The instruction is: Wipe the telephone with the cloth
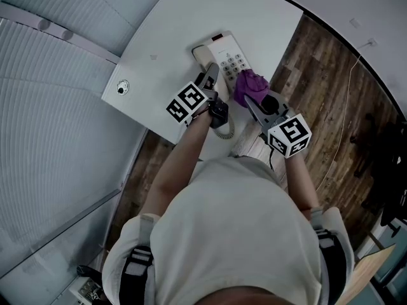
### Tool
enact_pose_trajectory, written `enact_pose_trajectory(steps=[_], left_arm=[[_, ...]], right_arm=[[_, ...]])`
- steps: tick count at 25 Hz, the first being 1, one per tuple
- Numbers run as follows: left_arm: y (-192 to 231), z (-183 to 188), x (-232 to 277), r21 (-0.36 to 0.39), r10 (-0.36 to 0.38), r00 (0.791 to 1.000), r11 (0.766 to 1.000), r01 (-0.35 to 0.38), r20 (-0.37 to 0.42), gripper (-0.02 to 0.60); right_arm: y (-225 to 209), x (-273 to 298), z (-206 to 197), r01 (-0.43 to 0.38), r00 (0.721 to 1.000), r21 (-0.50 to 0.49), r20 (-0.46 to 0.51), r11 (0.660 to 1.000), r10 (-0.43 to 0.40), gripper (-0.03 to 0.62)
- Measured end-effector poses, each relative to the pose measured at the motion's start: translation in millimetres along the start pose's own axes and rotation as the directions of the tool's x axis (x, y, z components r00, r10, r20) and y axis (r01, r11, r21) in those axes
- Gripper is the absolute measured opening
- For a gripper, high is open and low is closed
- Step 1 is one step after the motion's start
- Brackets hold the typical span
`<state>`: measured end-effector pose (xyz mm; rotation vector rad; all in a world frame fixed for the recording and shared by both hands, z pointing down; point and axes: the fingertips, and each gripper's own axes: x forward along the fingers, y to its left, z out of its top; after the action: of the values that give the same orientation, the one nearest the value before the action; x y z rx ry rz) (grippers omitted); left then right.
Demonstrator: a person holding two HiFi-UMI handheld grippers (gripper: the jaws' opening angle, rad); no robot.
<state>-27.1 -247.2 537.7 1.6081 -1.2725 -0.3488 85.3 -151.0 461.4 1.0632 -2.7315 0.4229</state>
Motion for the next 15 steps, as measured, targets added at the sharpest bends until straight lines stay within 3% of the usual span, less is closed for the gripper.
enact_pose_trajectory(steps=[7,15], left_arm=[[5,0,-2,0.024,0.072,0.997,0.997,-0.072,-0.017,0.259],[-1,-1,-10,0.063,0.046,0.998,0.997,-0.043,-0.032,0.238]], right_arm=[[0,-1,0,0.003,1.0,0.007,0.004,1.0,-0.003,0.083],[0,1,1,-0.005,1.0,0.008,0.009,1.0,0.005,0.083]])
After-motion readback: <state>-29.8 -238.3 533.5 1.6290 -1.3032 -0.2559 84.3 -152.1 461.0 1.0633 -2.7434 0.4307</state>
